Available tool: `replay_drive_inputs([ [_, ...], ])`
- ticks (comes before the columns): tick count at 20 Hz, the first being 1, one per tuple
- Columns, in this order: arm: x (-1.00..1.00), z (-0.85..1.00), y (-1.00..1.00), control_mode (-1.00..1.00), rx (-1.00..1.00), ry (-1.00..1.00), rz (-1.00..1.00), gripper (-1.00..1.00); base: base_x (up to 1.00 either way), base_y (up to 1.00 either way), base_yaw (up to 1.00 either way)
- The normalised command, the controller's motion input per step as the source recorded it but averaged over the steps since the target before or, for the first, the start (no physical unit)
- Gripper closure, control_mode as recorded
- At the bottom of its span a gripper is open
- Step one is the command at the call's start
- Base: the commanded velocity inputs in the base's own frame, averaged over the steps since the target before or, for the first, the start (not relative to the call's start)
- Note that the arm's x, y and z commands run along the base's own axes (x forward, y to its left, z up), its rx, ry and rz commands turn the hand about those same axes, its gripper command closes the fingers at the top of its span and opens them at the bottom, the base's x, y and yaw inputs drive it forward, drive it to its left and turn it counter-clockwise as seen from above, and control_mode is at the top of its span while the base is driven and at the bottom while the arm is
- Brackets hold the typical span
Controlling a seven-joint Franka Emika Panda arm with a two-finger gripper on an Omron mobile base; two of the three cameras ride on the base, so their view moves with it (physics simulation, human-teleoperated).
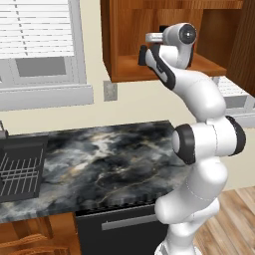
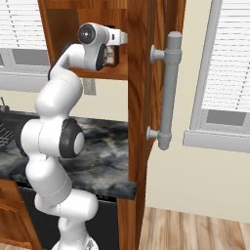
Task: Collect the paprika, ketchup, and shaker from the cabinet and place them next to the stove.
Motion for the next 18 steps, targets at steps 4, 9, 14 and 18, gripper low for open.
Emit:
replay_drive_inputs([
  [4, 0.05, -0.08, 0.00, -1.00, -0.01, 0.01, 0.01, 1.00, 0.00, 0.00, 0.00],
  [9, 0.00, -0.04, 0.00, -1.00, -0.01, 0.01, 0.00, 1.00, 0.00, 0.00, 0.00],
  [14, 0.00, 0.00, 0.00, -1.00, 0.00, 0.00, 0.00, 1.00, 0.00, 0.00, 0.00],
  [18, -0.11, -0.01, 0.00, -1.00, 0.00, -0.01, 0.00, 1.00, 0.00, 0.00, 0.00],
])
